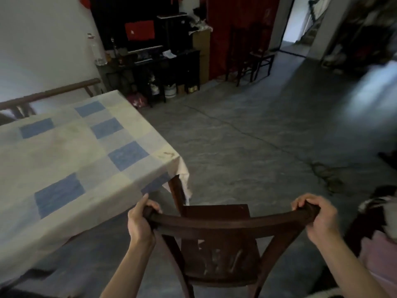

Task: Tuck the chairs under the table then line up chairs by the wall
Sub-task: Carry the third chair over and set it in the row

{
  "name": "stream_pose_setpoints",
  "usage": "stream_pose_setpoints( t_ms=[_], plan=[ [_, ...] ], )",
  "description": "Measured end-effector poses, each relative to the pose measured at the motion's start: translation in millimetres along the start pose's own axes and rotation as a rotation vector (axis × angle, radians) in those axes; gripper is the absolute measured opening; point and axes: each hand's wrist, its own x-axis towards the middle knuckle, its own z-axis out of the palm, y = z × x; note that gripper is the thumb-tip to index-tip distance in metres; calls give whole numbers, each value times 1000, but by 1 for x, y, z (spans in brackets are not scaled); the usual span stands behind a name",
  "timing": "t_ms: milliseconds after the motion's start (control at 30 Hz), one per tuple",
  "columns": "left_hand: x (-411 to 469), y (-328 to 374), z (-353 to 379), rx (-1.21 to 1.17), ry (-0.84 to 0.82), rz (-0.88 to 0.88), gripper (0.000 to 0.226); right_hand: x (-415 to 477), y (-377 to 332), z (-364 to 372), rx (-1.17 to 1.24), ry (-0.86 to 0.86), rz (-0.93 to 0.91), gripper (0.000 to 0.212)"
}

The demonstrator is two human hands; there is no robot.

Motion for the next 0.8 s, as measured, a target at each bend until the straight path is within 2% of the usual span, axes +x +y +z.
stream_pose_setpoints(
  t_ms=[267, 333, 467, 633, 800],
  plan=[
    [85, -15, 188, -47, -113, -46, 19, 114, -66, -57, -8, 113, -118, 35],
    [112, -20, 232, -68, -132, -58, 19, 148, -81, -62, 3, 126, -148, 37],
    [173, -26, 313, -61, -182, -43, 17, 224, -101, -62, 29, 165, -172, 47],
    [272, -36, 412, -33, -178, -28, 20, 346, -120, -46, -2, 217, -204, 33],
    [391, -38, 521, -61, -200, -64, 20, 486, -140, -19, 23, 249, -209, 35]
  ],
)
